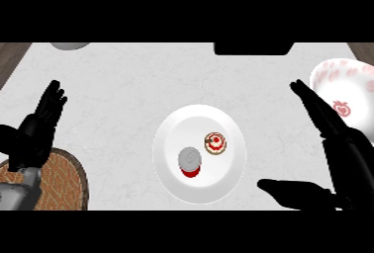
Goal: Pick the cupcake from the plate and place it in the bowl
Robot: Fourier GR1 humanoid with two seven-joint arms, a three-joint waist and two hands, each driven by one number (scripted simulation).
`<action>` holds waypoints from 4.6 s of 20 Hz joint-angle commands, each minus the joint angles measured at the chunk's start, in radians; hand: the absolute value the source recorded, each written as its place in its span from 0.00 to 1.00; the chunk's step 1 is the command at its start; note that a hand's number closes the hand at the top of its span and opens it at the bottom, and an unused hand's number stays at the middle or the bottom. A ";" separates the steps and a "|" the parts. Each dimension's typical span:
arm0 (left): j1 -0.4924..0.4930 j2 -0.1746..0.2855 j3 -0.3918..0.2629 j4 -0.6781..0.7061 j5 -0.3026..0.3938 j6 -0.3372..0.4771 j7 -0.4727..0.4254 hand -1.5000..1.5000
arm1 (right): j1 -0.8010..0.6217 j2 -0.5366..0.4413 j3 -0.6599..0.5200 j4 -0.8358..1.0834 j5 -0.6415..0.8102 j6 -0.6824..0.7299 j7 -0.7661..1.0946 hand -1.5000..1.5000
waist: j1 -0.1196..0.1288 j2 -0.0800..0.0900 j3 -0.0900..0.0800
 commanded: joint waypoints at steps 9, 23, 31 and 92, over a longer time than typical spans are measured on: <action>0.000 -0.020 0.028 0.061 -0.019 -0.043 -0.064 0.50 | -0.352 0.078 0.046 0.347 -0.251 0.394 0.199 0.00 | 0.018 0.007 -0.001; -0.028 -0.034 0.047 0.033 -0.043 -0.037 0.015 0.50 | -0.431 0.194 0.137 0.654 -0.442 0.567 0.216 0.00 | 0.001 0.002 0.000; 0.028 -0.038 0.075 -0.010 -0.049 -0.073 -0.001 0.50 | -0.489 0.229 0.196 0.718 -0.255 0.530 0.154 0.00 | 0.004 -0.001 0.001; 0.051 -0.174 0.267 -0.027 -0.209 -0.209 0.037 0.50 | 0.154 -0.180 -0.168 0.283 0.156 0.323 -0.953 1.00 | -0.058 -0.012 0.001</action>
